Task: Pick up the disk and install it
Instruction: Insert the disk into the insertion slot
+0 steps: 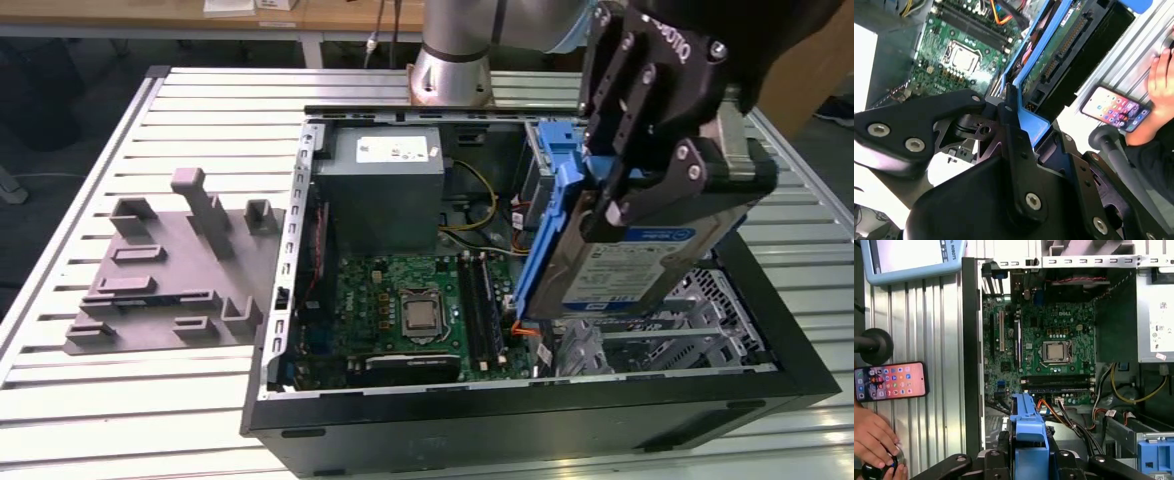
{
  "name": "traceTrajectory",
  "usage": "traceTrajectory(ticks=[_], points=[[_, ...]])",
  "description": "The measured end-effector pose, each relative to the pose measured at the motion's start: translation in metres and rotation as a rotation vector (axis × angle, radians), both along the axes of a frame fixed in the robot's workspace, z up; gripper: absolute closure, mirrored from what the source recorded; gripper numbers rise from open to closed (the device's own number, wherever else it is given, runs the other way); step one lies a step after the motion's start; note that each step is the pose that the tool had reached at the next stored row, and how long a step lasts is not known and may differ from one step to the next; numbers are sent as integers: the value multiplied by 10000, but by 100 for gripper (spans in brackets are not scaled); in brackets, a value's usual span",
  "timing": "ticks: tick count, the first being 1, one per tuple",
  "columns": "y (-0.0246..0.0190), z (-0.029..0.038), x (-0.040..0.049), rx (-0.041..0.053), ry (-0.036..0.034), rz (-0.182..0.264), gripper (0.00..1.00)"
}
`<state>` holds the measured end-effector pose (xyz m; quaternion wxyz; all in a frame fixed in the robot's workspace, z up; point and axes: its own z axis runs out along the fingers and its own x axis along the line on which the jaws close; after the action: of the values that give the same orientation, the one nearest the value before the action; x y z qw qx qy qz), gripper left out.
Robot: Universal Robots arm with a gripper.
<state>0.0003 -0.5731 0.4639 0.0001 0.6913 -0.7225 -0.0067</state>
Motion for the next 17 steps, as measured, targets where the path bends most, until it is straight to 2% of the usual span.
traceTrajectory(ticks=[6,12,17], points=[[4,-40,226,2,2,-1,64],[6,-40,256,0,6,-1,64],[6,-51,345,1,5,0,64]])
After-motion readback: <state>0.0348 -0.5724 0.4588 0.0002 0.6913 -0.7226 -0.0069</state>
